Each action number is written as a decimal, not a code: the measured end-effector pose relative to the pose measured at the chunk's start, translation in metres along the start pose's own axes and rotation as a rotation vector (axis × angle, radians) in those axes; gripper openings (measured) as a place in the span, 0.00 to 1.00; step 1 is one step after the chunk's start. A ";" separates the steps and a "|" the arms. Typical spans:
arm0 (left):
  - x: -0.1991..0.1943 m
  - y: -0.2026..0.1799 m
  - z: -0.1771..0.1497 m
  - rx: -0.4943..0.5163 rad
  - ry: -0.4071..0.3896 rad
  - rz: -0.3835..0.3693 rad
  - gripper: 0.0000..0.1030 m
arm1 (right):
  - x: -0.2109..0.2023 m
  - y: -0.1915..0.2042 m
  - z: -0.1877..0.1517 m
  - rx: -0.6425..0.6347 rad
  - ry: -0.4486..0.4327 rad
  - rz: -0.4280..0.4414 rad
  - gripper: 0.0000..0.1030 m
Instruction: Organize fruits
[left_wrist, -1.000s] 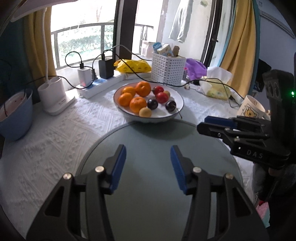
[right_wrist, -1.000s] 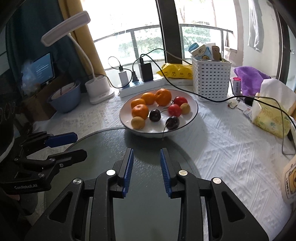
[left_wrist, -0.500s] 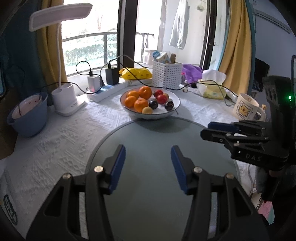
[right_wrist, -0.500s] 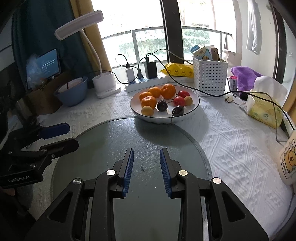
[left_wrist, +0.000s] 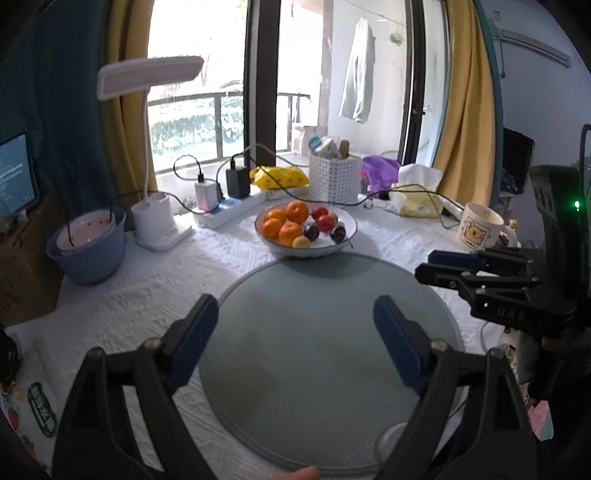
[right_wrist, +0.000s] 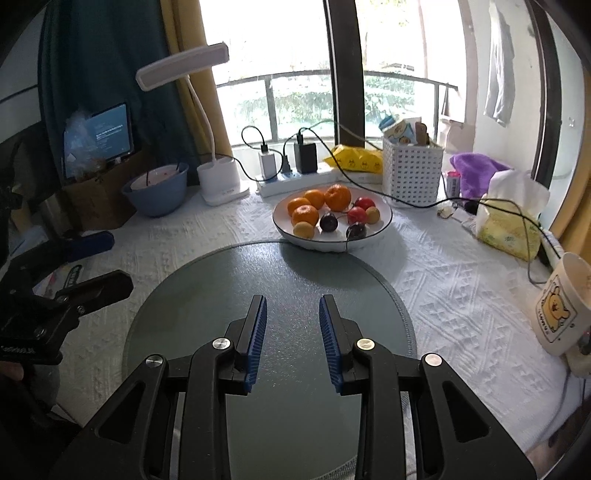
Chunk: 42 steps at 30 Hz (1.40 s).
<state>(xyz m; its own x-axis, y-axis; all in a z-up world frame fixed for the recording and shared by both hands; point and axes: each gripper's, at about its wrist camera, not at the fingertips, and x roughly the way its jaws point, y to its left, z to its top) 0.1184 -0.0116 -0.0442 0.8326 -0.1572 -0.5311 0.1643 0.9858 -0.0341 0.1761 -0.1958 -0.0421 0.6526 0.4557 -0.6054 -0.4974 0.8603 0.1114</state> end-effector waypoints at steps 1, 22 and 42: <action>-0.003 -0.001 0.000 0.002 -0.006 0.001 0.85 | -0.004 0.001 0.001 -0.002 -0.008 -0.003 0.31; -0.081 -0.025 0.014 0.014 -0.192 0.068 0.92 | -0.093 0.019 0.022 -0.052 -0.176 -0.068 0.42; -0.129 -0.042 0.035 0.009 -0.294 0.200 0.92 | -0.166 0.039 0.040 -0.061 -0.315 -0.143 0.72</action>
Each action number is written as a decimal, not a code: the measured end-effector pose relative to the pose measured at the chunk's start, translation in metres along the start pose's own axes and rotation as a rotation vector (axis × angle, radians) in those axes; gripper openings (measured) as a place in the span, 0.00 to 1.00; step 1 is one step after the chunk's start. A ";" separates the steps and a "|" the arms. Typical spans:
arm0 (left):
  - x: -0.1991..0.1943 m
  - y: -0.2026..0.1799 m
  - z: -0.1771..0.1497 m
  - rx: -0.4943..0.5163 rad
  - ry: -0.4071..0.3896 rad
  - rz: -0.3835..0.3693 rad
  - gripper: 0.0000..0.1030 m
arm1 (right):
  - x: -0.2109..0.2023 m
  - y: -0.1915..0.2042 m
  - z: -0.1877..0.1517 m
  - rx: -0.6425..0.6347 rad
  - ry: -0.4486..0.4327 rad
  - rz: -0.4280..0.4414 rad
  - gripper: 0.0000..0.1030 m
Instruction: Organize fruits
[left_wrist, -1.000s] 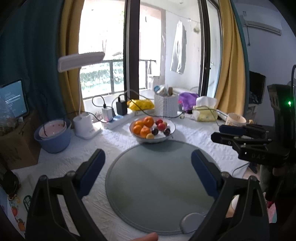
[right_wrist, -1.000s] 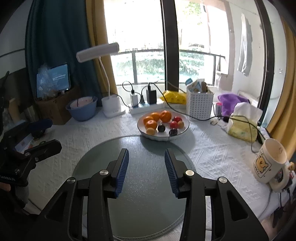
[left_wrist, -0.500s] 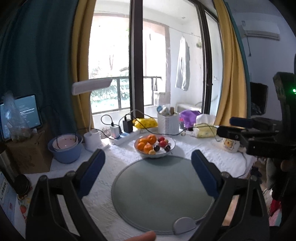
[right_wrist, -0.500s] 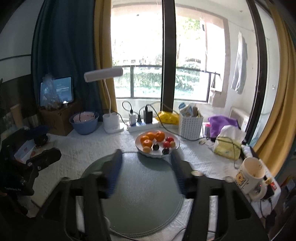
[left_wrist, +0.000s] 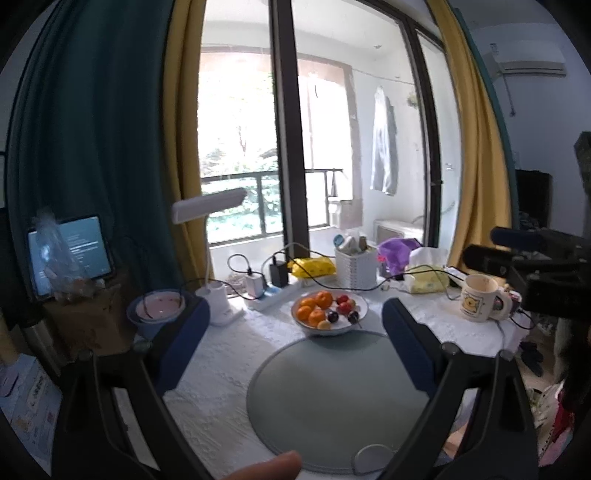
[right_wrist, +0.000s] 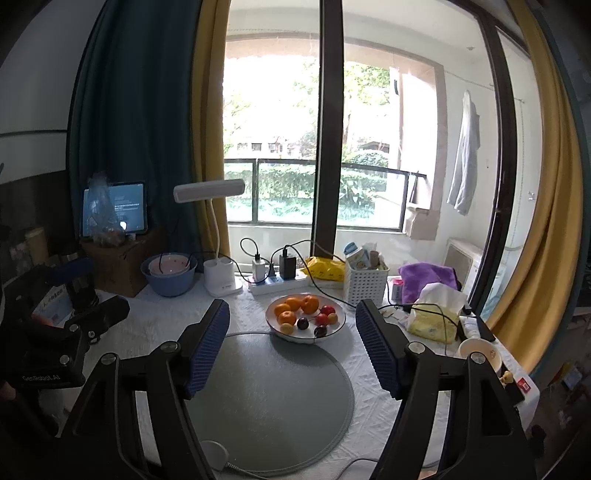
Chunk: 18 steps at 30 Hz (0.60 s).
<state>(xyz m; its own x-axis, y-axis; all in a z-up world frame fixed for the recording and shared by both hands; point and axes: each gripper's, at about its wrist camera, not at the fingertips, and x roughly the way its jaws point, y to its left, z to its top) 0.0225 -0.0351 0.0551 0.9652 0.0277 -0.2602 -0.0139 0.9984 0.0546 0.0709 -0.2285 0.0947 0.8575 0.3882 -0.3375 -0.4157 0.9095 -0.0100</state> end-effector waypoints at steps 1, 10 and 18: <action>0.000 -0.002 0.000 -0.005 0.002 -0.004 0.92 | -0.001 0.000 0.000 0.004 0.000 -0.006 0.72; -0.007 -0.007 0.006 0.009 -0.016 -0.008 0.93 | -0.011 -0.011 0.004 0.034 -0.010 -0.044 0.72; -0.007 0.001 0.008 -0.015 -0.029 0.014 0.93 | -0.014 -0.008 0.003 0.022 -0.016 -0.027 0.72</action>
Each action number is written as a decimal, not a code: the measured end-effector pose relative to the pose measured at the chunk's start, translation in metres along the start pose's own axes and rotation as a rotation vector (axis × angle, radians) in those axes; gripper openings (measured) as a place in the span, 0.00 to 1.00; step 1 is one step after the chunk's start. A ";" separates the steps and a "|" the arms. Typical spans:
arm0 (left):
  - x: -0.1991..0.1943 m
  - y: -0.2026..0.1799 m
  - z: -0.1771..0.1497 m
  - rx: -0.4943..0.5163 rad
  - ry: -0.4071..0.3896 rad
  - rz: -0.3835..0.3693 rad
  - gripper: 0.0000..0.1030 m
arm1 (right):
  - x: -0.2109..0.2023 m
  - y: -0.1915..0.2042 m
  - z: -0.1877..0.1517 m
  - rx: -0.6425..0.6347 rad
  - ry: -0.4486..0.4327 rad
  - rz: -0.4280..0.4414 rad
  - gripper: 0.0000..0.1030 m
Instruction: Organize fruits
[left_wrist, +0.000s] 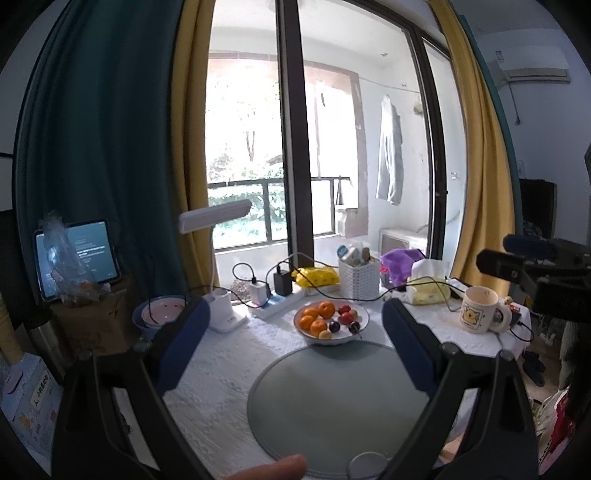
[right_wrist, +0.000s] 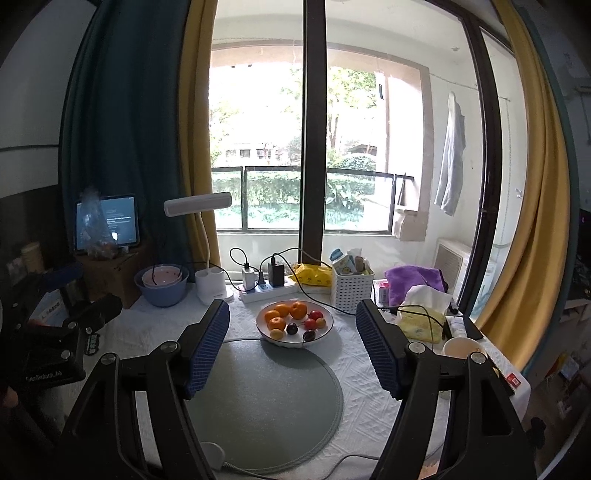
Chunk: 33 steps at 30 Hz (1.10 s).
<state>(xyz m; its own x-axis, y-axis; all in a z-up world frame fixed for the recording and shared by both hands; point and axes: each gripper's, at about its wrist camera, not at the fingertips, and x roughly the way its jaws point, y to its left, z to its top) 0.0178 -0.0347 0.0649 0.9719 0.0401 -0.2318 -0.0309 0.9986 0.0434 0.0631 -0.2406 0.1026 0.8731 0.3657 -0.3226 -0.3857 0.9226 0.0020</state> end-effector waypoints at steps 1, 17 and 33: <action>0.000 0.000 0.000 -0.001 0.001 -0.001 0.93 | 0.001 0.000 -0.001 -0.001 0.003 0.001 0.72; -0.003 -0.001 0.000 -0.019 0.001 -0.010 0.94 | 0.004 0.002 -0.003 -0.009 0.010 0.001 0.72; -0.008 0.001 0.002 -0.051 0.003 -0.021 0.94 | 0.000 0.000 -0.005 -0.015 0.011 -0.007 0.72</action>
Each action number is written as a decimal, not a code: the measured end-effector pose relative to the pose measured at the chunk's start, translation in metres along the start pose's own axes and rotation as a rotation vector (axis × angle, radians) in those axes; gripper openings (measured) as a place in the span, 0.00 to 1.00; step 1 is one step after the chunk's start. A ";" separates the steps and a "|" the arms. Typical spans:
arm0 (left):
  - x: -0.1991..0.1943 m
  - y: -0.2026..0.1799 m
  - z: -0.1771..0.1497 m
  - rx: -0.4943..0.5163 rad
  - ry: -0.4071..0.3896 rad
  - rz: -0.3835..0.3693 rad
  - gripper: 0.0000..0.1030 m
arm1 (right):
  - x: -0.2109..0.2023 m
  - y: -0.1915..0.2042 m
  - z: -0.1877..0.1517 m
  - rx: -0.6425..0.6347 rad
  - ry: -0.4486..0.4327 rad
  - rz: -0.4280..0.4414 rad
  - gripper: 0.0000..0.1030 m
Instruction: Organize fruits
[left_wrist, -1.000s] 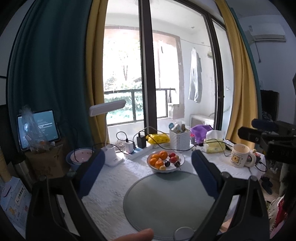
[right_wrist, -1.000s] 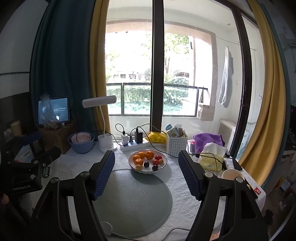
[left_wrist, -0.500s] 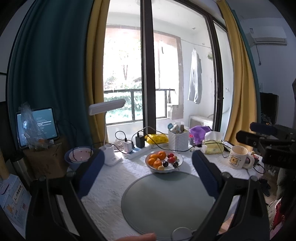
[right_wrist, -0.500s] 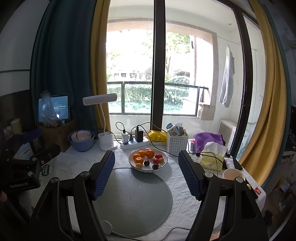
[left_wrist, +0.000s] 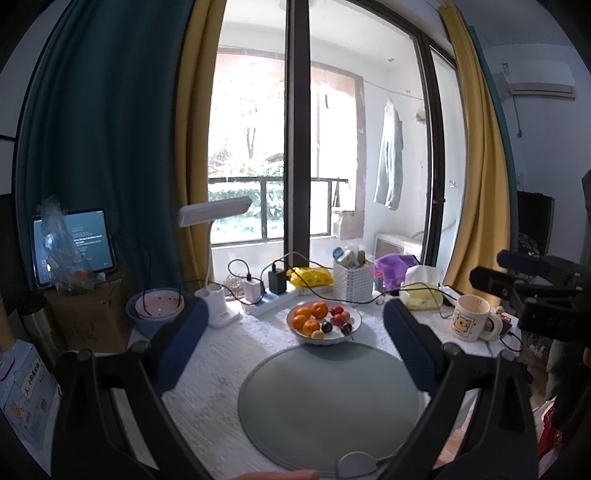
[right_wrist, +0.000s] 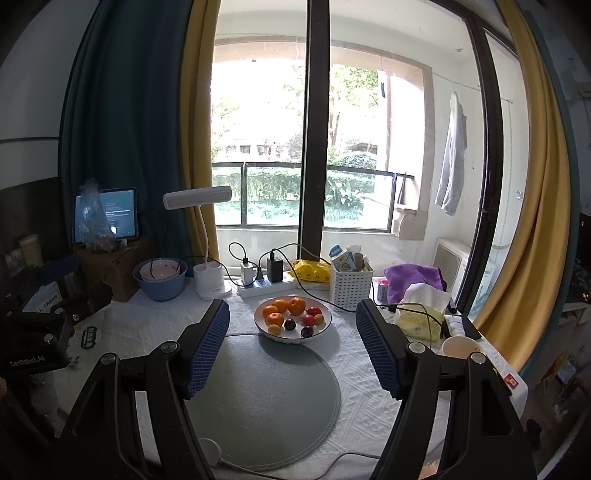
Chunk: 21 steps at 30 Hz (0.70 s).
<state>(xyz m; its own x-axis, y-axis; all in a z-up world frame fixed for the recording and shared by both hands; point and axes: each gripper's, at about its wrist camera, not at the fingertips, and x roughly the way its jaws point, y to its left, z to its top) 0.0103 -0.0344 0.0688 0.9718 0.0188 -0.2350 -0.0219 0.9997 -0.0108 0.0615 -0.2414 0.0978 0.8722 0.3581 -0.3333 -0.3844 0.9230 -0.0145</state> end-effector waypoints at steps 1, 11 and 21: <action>0.000 0.000 0.000 0.000 0.001 -0.001 0.94 | 0.000 0.001 0.000 0.000 0.000 0.000 0.72; 0.000 -0.002 0.000 0.002 0.007 -0.004 0.94 | -0.001 -0.001 -0.001 -0.003 0.006 -0.001 0.72; -0.004 -0.003 0.002 0.004 -0.005 -0.014 0.94 | -0.003 -0.002 -0.001 -0.003 0.007 -0.006 0.72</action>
<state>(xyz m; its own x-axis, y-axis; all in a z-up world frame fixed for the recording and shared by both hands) 0.0067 -0.0379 0.0718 0.9731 0.0047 -0.2304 -0.0072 0.9999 -0.0102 0.0599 -0.2447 0.0981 0.8724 0.3511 -0.3401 -0.3799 0.9248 -0.0198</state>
